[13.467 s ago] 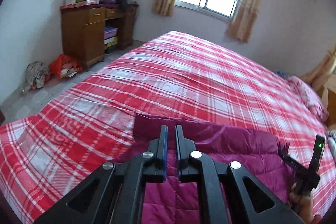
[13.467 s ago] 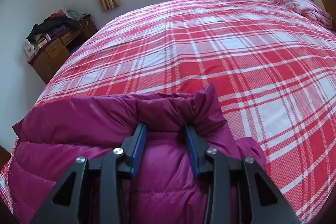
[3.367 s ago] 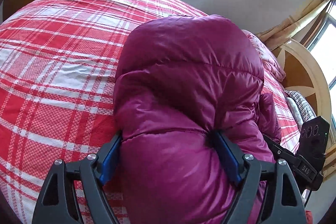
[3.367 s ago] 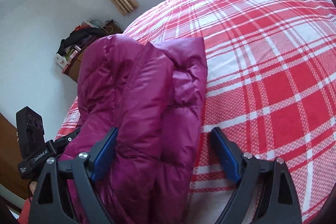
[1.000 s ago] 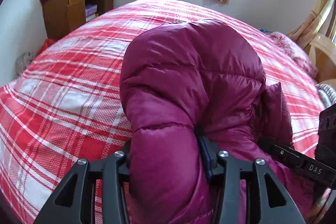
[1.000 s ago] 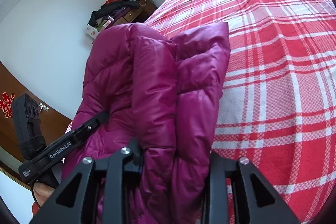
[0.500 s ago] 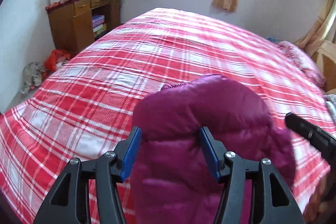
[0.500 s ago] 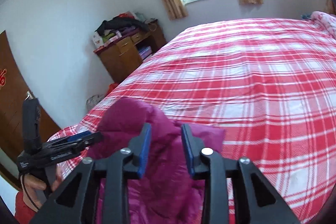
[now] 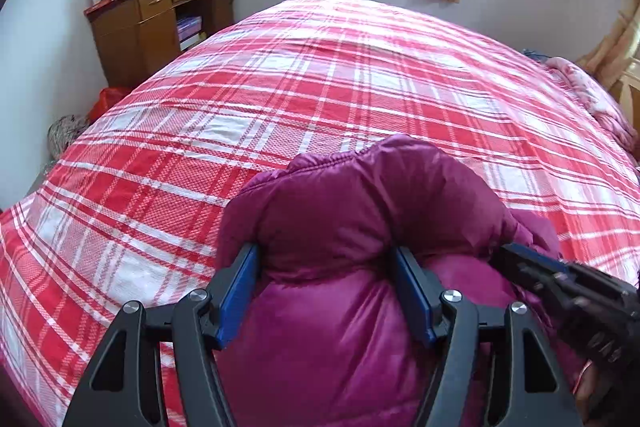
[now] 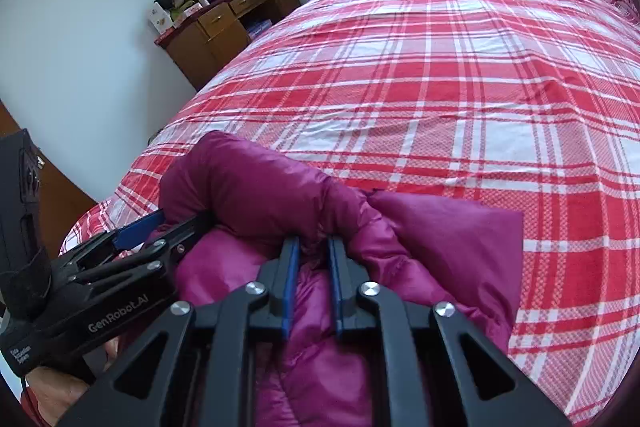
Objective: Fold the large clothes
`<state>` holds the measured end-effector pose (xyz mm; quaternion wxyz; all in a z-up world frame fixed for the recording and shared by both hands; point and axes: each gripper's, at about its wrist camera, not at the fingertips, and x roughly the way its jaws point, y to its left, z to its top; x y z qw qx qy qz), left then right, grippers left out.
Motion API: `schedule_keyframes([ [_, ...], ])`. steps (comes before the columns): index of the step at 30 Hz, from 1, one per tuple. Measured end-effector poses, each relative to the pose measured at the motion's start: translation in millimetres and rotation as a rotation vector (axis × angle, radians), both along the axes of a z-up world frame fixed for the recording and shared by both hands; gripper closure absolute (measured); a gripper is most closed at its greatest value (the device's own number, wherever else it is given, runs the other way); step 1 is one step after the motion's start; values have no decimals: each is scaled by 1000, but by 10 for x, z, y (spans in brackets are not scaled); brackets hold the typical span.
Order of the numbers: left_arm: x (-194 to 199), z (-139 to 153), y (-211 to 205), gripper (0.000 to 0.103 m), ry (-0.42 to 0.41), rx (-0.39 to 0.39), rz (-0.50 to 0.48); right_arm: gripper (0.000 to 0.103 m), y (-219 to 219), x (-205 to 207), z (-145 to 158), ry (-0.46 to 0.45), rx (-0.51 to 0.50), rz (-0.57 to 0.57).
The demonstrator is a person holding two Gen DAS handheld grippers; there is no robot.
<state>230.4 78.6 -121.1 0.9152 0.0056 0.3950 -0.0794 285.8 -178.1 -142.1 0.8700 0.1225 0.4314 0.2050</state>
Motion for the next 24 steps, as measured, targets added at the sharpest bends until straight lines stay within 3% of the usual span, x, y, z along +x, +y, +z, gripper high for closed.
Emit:
schedule_keyframes([
  [1,-62,46,68,35,-11,-15,-7,78,-52,-87,50,-20,24,-9],
  [2,-134,91,148,35,-25,-29,-16,55,-146,-207,116,-47,67,-24],
  [3,-250,157,258,35,-48,-46,-30,38,-253,-332,169,-77,110,-43],
  [4,-336,191,337,34,-62,-59,-36,9,-357,-465,217,-107,138,-66],
  [5,-430,213,443,30,-68,-78,-35,1,-468,-611,253,-136,157,-89],
  [7,-554,190,609,26,-53,-142,-30,1,-665,-858,283,-171,186,-113],
  [10,-662,67,711,26,1,-258,-45,1,-859,-1052,157,-119,237,-139],
  [15,-675,-199,550,26,48,-295,-75,1,-718,-1070,-200,17,244,-105],
  [18,-613,-301,521,20,79,-347,-69,1,-580,-1093,-208,-22,208,-94],
  [24,-544,-407,465,20,122,-451,-82,30,-399,-982,-247,7,234,-30],
])
